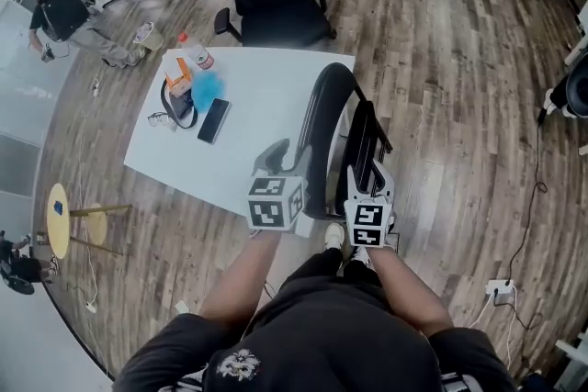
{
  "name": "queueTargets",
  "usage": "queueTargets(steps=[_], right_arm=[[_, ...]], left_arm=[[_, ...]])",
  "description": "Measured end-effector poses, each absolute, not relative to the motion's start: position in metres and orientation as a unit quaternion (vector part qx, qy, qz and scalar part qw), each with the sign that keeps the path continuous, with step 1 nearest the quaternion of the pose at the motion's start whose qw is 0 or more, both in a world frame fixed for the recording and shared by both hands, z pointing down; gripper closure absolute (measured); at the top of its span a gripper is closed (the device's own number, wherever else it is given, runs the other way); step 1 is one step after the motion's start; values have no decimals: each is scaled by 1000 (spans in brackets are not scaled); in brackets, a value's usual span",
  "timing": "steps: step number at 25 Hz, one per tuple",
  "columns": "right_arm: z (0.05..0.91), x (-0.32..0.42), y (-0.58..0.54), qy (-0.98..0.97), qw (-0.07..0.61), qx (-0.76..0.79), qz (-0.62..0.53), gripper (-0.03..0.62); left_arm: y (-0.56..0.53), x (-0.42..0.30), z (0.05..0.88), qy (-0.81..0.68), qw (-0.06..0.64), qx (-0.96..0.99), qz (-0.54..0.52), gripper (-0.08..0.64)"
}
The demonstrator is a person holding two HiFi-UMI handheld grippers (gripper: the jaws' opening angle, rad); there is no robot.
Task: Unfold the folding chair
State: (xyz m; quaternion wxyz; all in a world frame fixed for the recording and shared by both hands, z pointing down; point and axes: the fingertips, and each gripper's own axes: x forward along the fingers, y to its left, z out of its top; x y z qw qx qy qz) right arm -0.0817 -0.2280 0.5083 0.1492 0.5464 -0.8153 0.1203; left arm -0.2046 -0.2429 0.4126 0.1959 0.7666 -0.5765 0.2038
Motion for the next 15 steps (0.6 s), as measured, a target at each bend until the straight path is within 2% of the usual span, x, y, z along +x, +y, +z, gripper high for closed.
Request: queueTargets(steps=[2, 5, 15], right_arm=[[527, -88, -239, -809, 168, 546, 138, 395], [560, -98, -251, -793, 213, 544, 172, 358], [652, -121, -276, -744, 306, 537, 254, 305]], left_arm=[[-248, -202, 423, -560, 214, 770, 219, 350], [-255, -200, 439, -534, 239, 775, 238, 324], [-269, -194, 480, -483, 319, 773, 261, 313]])
